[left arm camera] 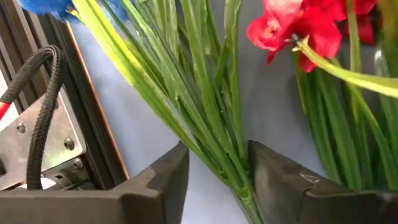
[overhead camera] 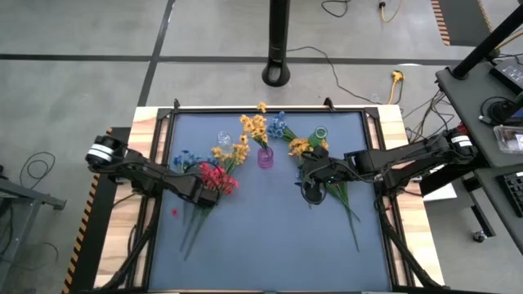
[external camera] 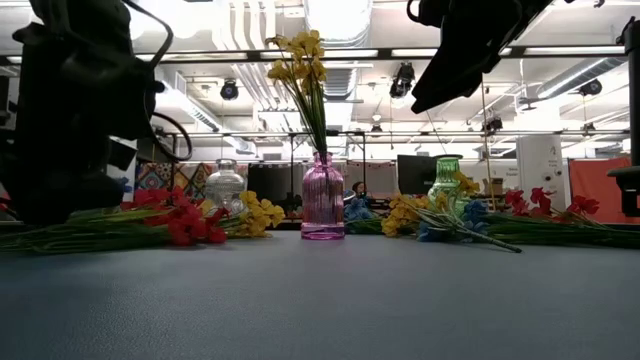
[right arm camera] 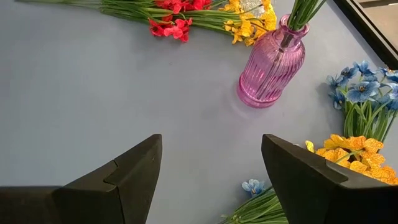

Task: Sort flowers into vase by color
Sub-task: Put the bottom left blue flowers into the transparent vase

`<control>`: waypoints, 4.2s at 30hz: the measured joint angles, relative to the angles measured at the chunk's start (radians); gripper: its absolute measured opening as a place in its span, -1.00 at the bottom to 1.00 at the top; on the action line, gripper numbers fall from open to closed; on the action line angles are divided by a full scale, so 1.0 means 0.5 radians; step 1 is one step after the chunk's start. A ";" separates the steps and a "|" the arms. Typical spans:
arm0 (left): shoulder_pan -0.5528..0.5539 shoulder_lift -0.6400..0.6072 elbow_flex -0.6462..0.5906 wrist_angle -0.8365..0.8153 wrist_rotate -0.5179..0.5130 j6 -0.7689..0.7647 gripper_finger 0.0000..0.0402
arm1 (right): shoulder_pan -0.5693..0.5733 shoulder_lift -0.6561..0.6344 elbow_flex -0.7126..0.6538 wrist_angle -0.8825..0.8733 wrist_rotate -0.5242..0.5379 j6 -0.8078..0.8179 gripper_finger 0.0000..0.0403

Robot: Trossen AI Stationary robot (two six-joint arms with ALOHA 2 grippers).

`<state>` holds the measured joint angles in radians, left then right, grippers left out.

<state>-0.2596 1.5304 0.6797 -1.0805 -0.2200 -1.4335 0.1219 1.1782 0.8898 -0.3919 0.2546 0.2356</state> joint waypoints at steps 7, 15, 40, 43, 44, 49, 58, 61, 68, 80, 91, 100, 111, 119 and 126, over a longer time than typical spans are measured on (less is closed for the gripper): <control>0.000 0.023 0.010 0.013 0.040 0.029 -0.68 | 0.000 0.000 0.000 0.000 0.000 0.000 0.33; 0.000 -0.037 0.013 -0.037 0.040 0.030 -0.96 | 0.000 0.000 0.000 0.000 -0.001 0.000 0.31; -0.163 -0.614 0.799 -0.774 -0.528 0.234 -0.96 | 0.000 0.000 0.000 0.000 -0.001 -0.053 0.26; -0.189 -0.708 0.835 -0.774 -0.742 0.234 -0.95 | 0.000 0.000 0.000 0.000 -0.001 -0.053 0.26; -0.196 -0.738 0.841 -0.772 -0.836 0.235 -0.95 | 0.000 0.000 0.000 0.000 -0.001 -0.053 0.26; -0.198 -0.898 0.848 -0.611 -1.325 0.369 -0.94 | 0.000 0.000 0.001 0.020 -0.001 -0.073 0.29; -0.199 -1.093 0.773 0.752 -1.704 1.823 -0.94 | 0.000 0.000 0.001 0.018 -0.001 -0.093 0.25; -0.198 -1.123 0.762 1.130 -1.692 2.305 -0.94 | 0.000 -0.001 0.001 0.029 -0.001 -0.107 0.25; -0.144 -1.238 0.708 1.683 -1.507 2.947 -0.94 | 0.000 0.000 -0.008 0.070 0.000 -0.130 0.28; 0.461 -1.512 -0.151 2.925 -0.677 3.390 -0.94 | 0.000 0.002 -0.014 0.123 0.000 -0.158 0.25; 1.103 -1.486 -0.708 3.704 -0.205 3.190 -0.94 | 0.000 0.004 -0.021 0.143 0.000 -0.159 0.24; 1.295 -1.298 -0.780 3.853 -0.114 3.036 -0.94 | 0.001 0.004 -0.022 0.152 0.000 -0.162 0.28; 1.297 -1.096 -0.772 3.853 -0.229 3.002 -0.94 | 0.000 0.005 -0.023 0.152 0.000 -0.178 0.24; 1.296 -1.034 -0.772 3.854 -0.243 2.974 -0.94 | 0.000 0.005 -0.023 0.152 0.000 -0.180 0.28; 1.295 -1.022 -0.772 3.848 -0.326 2.754 -0.80 | 0.001 0.005 -0.023 0.152 -0.001 -0.180 0.32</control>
<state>0.3878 1.0195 0.2935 0.8433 -0.3832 -0.0568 0.1223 1.1805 0.8783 -0.3161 0.2543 0.1455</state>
